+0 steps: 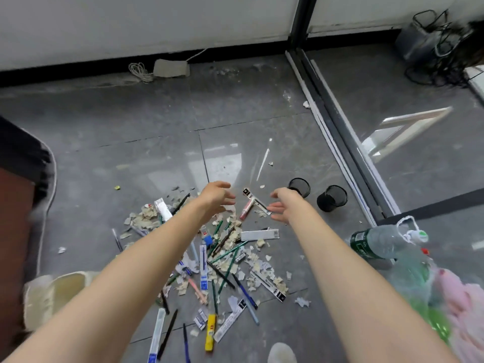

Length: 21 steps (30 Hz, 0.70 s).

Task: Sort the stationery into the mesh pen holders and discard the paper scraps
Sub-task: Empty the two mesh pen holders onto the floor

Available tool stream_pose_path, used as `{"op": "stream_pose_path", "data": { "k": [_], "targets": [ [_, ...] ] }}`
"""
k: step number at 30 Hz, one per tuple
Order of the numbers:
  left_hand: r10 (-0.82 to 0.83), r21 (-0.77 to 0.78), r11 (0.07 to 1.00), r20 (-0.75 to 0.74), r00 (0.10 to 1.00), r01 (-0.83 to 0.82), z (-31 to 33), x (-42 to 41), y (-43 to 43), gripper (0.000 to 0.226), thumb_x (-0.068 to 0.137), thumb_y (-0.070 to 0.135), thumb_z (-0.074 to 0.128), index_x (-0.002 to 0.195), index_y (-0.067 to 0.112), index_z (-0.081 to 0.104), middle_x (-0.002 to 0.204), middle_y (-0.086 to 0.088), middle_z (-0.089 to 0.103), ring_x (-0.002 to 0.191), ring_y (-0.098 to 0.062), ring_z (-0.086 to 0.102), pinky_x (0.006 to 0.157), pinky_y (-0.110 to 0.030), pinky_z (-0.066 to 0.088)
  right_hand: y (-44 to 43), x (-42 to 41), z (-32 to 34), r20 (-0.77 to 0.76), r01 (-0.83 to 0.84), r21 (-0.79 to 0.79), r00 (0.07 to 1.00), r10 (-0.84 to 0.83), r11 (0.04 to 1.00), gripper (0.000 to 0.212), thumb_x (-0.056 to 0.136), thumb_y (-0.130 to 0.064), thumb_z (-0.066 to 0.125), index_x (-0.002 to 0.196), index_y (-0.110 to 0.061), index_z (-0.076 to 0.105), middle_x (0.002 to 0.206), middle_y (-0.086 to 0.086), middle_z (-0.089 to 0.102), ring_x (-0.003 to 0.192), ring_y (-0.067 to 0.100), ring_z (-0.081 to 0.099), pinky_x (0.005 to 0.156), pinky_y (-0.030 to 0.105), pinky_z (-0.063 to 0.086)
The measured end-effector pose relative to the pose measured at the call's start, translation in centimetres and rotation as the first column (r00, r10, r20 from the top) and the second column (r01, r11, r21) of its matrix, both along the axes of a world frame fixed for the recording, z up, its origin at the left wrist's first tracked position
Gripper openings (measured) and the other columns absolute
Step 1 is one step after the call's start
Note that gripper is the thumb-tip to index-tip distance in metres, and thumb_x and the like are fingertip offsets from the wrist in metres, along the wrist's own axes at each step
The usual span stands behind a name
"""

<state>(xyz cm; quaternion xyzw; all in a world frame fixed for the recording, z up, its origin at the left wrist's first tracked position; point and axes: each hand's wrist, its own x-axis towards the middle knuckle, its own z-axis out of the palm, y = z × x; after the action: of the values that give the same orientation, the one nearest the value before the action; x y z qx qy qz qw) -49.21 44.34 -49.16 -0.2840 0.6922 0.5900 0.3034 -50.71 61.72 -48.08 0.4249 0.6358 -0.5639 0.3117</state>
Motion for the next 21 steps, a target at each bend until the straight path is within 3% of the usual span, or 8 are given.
{"op": "stream_pose_path", "data": {
  "k": [4, 8, 11, 14, 17, 18, 21],
  "targets": [
    [0.073, 0.011, 0.997, 0.017, 0.997, -0.074, 9.9, 2.9, -1.6, 0.034, 0.095, 0.000, 0.039, 0.126, 0.009, 0.049, 0.105, -0.010, 0.064, 0.079, -0.016, 0.063, 0.065, -0.025, 0.043, -1.9, 2.6, 9.8, 0.017, -0.129, 0.009, 0.992, 0.129, 0.992, 0.024, 0.094, -0.011, 0.046, 0.116, -0.007, 0.053, 0.086, 0.012, 0.052, 0.089, 0.024, 0.057, 0.083, 0.041, 0.049],
    [0.102, 0.052, 0.993, 0.029, 0.994, -0.103, 19.4, 5.9, -2.9, 0.036, 0.095, -0.001, 0.038, 0.129, 0.008, 0.047, 0.099, -0.008, 0.064, 0.083, -0.018, 0.063, 0.079, -0.032, 0.048, -3.8, 5.2, 19.8, 0.020, -0.183, 0.047, 0.983, 0.182, 0.982, 0.034, 0.094, -0.010, 0.047, 0.127, -0.002, 0.049, 0.107, 0.016, 0.056, 0.104, 0.028, 0.060, 0.085, 0.043, 0.048],
    [0.121, 0.067, 0.990, 0.025, 0.992, -0.122, 26.6, 8.8, -4.6, 0.036, 0.095, -0.001, 0.037, 0.129, 0.008, 0.047, 0.107, -0.011, 0.065, 0.086, -0.018, 0.064, 0.091, -0.039, 0.049, -6.4, 7.6, 27.1, 0.051, -0.223, 0.060, 0.974, 0.220, 0.973, 0.036, 0.094, -0.008, 0.047, 0.130, 0.000, 0.044, 0.102, 0.016, 0.054, 0.116, 0.030, 0.057, 0.092, 0.045, 0.047],
    [0.268, 0.034, 0.963, -0.055, 0.962, -0.266, 32.7, 11.9, -7.6, 0.035, 0.093, -0.005, 0.036, 0.122, 0.005, 0.052, 0.095, -0.010, 0.066, 0.076, -0.015, 0.063, 0.069, -0.029, 0.047, -10.1, 9.5, 32.6, 0.023, -0.256, 0.034, 0.967, 0.255, 0.966, 0.037, 0.094, -0.005, 0.045, 0.131, 0.001, 0.040, 0.111, 0.017, 0.053, 0.114, 0.034, 0.057, 0.097, 0.046, 0.045],
    [0.410, 0.009, 0.911, -0.099, 0.907, -0.411, 37.3, 15.4, -12.4, 0.033, 0.094, -0.002, 0.034, 0.119, 0.006, 0.054, 0.092, -0.010, 0.067, 0.077, -0.017, 0.064, 0.064, -0.027, 0.044, -15.5, 11.3, 36.7, -0.001, -0.348, 0.029, 0.938, 0.348, 0.937, 0.026, 0.094, -0.006, 0.044, 0.119, -0.001, 0.046, 0.097, 0.014, 0.053, 0.079, 0.025, 0.059, 0.094, 0.042, 0.049],
    [0.445, 0.001, 0.894, -0.105, 0.889, -0.448, 38.5, 16.7, -14.2, 0.032, 0.096, 0.001, 0.033, 0.119, 0.006, 0.053, 0.094, -0.010, 0.067, 0.079, -0.018, 0.064, 0.064, -0.027, 0.044, -17.6, 12.0, 37.8, -0.013, -0.389, 0.021, 0.921, 0.389, 0.921, 0.026, 0.094, -0.007, 0.044, 0.120, -0.001, 0.048, 0.099, 0.016, 0.053, 0.079, 0.024, 0.058, 0.089, 0.041, 0.051],
    [0.584, -0.033, 0.804, -0.136, 0.800, -0.593, 42.5, 20.9, -20.9, 0.028, 0.095, 0.002, 0.032, 0.115, 0.008, 0.052, 0.082, -0.006, 0.064, 0.071, -0.014, 0.062, 0.059, -0.025, 0.041, -24.7, 14.0, 41.0, -0.064, -0.500, -0.036, 0.865, 0.498, 0.865, 0.034, 0.096, -0.009, 0.044, 0.128, 0.002, 0.046, 0.119, 0.020, 0.053, 0.105, 0.030, 0.059, 0.080, 0.039, 0.050]
  ]
}}
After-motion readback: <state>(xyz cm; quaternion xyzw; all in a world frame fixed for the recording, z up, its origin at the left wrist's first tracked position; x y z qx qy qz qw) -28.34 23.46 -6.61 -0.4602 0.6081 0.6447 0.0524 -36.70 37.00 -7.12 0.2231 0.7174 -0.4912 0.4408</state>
